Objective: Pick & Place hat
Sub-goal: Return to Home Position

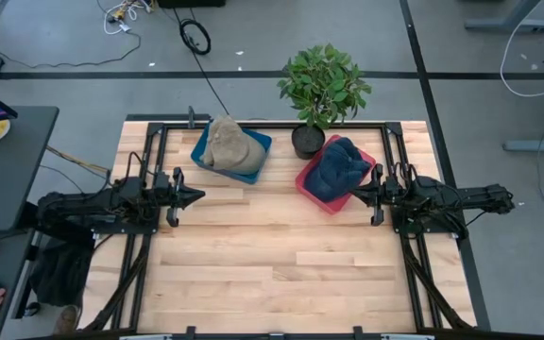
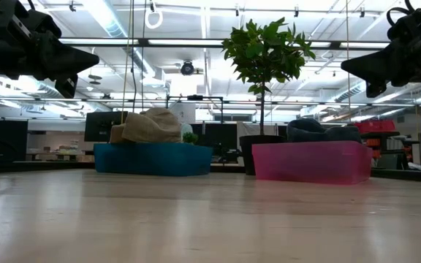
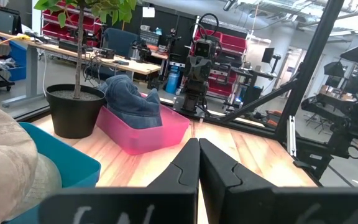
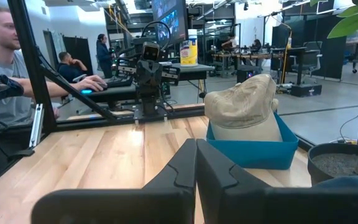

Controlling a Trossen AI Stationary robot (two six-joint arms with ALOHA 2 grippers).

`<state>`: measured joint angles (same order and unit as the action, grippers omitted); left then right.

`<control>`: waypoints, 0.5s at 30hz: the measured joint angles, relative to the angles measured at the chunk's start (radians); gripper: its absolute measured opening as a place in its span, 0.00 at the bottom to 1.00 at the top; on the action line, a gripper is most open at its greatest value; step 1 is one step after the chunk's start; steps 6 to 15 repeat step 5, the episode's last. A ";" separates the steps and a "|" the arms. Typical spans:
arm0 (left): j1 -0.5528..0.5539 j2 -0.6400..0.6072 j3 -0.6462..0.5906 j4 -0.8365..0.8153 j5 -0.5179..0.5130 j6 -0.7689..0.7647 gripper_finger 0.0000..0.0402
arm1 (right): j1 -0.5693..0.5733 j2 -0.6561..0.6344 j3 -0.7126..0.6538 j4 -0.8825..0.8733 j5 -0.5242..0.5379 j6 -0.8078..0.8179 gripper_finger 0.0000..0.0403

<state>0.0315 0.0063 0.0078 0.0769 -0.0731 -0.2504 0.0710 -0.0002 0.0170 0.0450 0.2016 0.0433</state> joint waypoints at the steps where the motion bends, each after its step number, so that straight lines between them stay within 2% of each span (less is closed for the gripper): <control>1: 0.000 0.000 0.000 0.000 0.000 0.000 0.01 | 0.000 0.000 0.000 0.000 0.000 0.000 0.03; 15: 0.000 0.000 0.000 0.000 0.000 0.000 0.01 | 0.000 0.000 0.000 0.000 0.000 0.000 0.03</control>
